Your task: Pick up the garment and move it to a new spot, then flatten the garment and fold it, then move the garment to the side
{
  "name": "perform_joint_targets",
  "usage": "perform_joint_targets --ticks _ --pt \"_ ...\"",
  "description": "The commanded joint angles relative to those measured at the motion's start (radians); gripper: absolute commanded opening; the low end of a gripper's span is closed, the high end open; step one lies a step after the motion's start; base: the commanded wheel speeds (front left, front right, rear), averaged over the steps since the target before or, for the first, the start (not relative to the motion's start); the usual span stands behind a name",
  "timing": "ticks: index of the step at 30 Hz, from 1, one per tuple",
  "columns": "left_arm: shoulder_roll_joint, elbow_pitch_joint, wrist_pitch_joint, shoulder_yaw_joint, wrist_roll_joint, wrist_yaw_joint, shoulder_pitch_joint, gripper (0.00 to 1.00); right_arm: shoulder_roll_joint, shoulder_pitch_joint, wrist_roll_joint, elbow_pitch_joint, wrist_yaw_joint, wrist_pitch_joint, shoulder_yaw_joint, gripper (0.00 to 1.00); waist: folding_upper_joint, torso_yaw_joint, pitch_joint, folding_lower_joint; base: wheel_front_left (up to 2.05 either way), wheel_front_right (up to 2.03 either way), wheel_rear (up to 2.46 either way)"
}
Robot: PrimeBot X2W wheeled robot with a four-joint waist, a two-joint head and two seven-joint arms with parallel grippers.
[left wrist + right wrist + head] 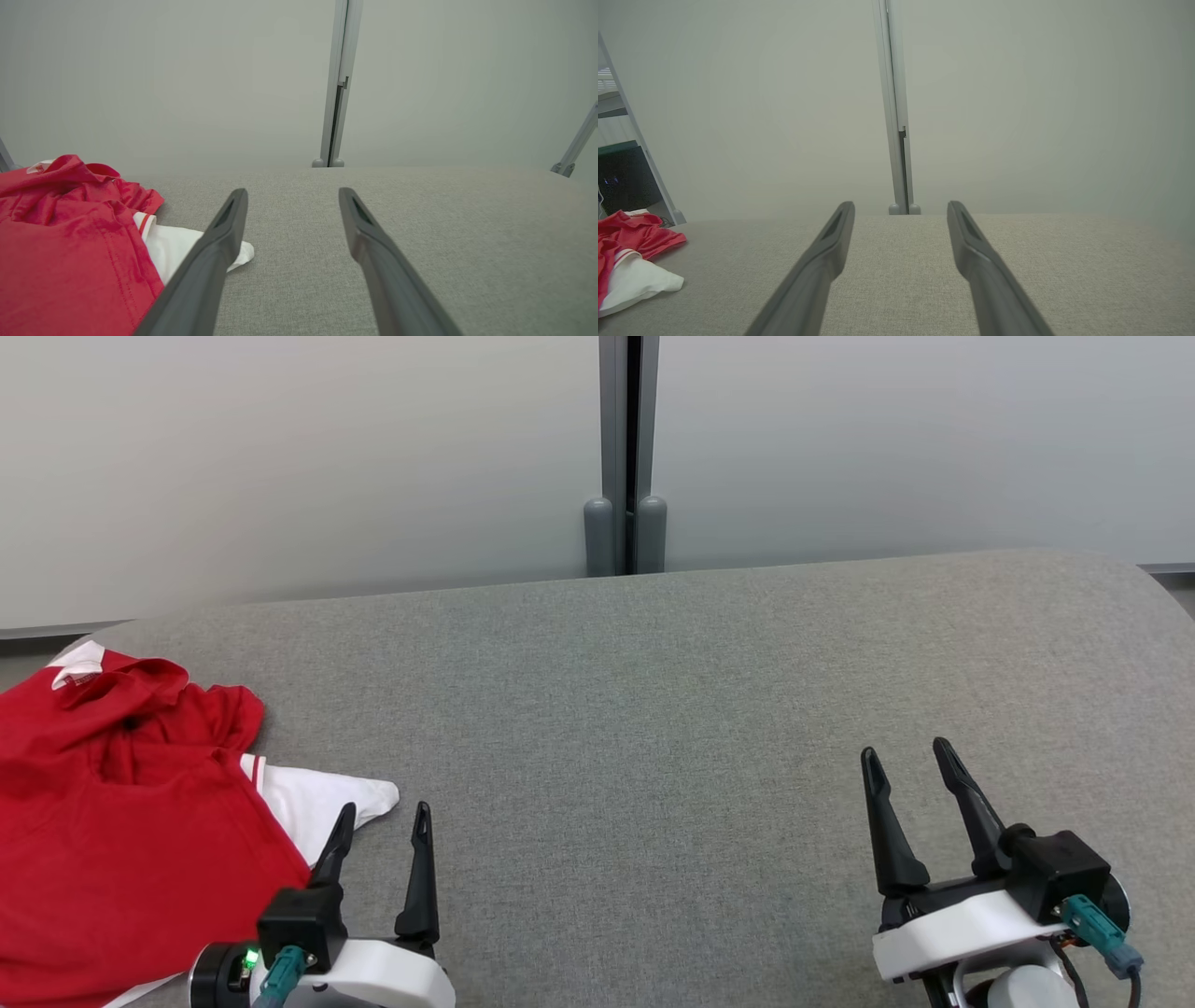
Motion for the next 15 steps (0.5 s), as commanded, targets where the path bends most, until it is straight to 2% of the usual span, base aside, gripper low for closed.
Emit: perform_joint_targets --ticks 1,15 --pt "0.004 0.003 -0.006 -0.005 0.018 0.01 0.002 1.0 -0.008 -0.01 -0.022 0.002 0.0 -0.011 0.006 1.0 0.0 0.0 -0.001 0.0 0.0 0.0 0.0" --pt "0.003 0.012 -0.01 -0.01 0.009 0.026 0.005 1.0 -0.012 -0.006 -0.006 0.021 0.0 -0.015 0.011 1.0 0.0 0.008 -0.004 0.0 0.0 0.0 0.0"
